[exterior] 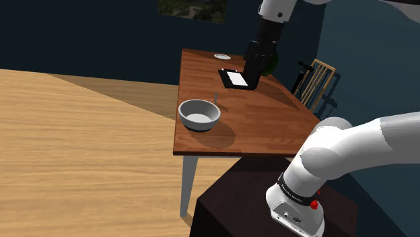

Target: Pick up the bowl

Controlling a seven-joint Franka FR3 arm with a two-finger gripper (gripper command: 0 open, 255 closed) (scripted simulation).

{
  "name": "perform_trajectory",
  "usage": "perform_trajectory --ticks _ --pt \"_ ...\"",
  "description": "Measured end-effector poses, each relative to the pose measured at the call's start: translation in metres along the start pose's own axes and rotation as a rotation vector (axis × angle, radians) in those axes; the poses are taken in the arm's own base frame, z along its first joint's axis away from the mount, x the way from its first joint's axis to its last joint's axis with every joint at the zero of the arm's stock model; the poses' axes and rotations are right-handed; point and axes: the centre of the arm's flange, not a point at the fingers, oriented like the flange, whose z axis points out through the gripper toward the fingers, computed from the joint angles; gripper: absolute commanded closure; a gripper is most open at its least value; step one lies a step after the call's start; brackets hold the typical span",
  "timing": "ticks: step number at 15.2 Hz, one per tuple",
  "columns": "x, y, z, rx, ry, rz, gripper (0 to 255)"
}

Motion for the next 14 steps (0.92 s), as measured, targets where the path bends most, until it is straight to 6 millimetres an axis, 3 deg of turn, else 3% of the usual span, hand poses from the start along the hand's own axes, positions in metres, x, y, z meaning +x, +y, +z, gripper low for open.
perform_trajectory --ticks 2,6,14 --pt "0.004 -0.002 0.004 -0.001 0.000 -0.001 0" --pt "0.029 -0.016 0.038 -0.008 0.005 -0.005 0" --pt "0.087 -0.054 0.121 -0.022 0.018 -0.013 0"
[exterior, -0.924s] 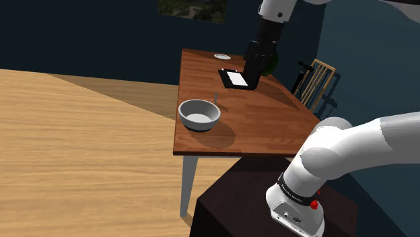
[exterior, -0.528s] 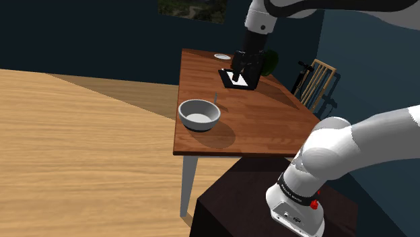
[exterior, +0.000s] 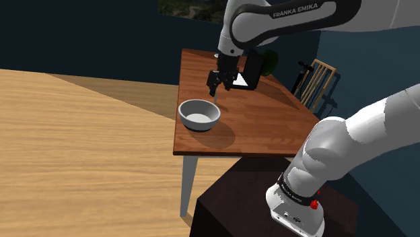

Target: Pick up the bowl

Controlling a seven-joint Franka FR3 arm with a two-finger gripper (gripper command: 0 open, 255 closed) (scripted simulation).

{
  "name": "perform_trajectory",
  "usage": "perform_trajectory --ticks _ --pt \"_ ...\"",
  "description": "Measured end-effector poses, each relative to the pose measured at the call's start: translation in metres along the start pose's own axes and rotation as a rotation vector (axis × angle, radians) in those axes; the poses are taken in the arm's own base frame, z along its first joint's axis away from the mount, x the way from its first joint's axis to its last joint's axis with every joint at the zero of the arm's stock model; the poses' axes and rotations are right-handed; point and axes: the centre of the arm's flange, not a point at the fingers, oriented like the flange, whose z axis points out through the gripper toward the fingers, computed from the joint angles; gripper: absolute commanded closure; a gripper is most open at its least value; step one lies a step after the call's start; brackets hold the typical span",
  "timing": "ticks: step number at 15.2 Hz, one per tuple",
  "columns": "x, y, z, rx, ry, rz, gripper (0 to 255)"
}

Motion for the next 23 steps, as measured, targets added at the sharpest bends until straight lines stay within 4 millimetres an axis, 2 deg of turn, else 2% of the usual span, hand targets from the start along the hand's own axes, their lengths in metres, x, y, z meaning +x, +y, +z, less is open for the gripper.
perform_trajectory --ticks 15,23 --pt "0.117 -0.066 0.143 -0.027 0.028 -0.015 0" --pt "0.120 -0.071 0.187 -0.028 0.030 -0.016 0"
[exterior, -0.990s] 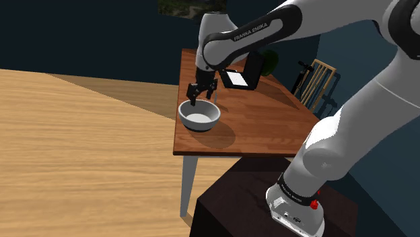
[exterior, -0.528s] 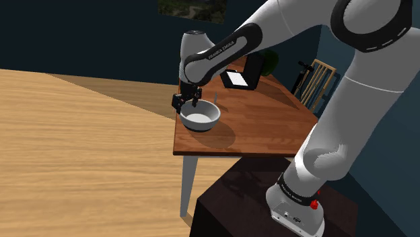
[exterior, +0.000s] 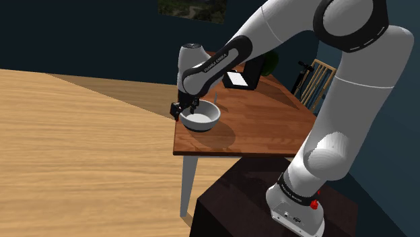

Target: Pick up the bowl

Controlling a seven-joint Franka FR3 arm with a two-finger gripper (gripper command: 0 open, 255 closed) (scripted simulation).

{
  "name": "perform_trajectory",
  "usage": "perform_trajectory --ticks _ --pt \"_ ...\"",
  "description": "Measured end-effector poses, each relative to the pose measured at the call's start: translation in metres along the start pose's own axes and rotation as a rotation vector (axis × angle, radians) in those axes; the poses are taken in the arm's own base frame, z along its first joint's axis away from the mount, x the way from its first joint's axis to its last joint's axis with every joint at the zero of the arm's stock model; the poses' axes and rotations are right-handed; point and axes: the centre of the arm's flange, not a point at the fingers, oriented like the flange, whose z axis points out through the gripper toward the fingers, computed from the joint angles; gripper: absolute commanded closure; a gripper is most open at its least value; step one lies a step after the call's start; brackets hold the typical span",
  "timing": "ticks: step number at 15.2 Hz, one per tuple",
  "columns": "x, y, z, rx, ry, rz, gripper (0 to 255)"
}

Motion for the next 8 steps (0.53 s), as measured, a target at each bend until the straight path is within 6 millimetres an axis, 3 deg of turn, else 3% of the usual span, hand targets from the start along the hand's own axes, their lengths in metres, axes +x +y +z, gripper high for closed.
perform_trajectory --ticks 1,8 --pt "-0.0003 -0.0002 0.0020 0.000 0.000 0.000 255" --pt "-0.0003 -0.0004 0.0033 0.000 0.002 -0.001 255"
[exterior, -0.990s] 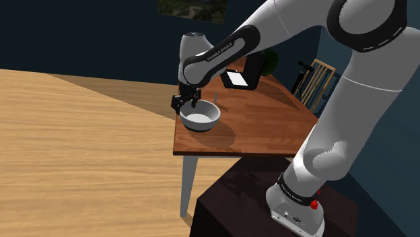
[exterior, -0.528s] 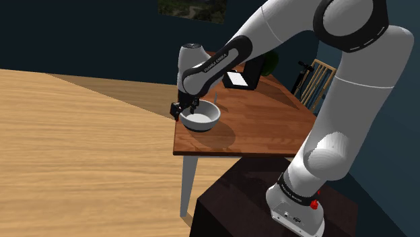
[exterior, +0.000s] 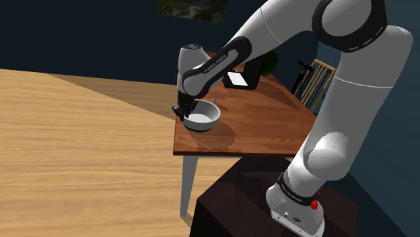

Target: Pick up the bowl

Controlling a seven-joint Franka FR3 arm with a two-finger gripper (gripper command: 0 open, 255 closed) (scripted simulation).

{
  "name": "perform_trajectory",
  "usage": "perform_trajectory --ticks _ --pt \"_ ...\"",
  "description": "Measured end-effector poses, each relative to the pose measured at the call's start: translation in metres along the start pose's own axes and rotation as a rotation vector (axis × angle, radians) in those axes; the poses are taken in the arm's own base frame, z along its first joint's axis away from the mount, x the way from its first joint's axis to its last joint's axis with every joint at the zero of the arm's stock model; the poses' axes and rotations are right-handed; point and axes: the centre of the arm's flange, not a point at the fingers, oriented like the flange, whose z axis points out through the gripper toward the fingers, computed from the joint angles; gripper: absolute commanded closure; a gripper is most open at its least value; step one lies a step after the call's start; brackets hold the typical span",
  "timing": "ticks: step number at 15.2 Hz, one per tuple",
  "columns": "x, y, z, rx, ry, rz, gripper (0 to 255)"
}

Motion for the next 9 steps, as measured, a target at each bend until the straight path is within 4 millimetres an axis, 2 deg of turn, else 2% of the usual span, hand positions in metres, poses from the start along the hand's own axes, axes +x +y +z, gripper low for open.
perform_trajectory --ticks 4,9 --pt "0.000 0.000 -0.002 0.000 -0.001 0.000 255" --pt "0.003 0.000 -0.025 0.000 -0.003 0.001 255"
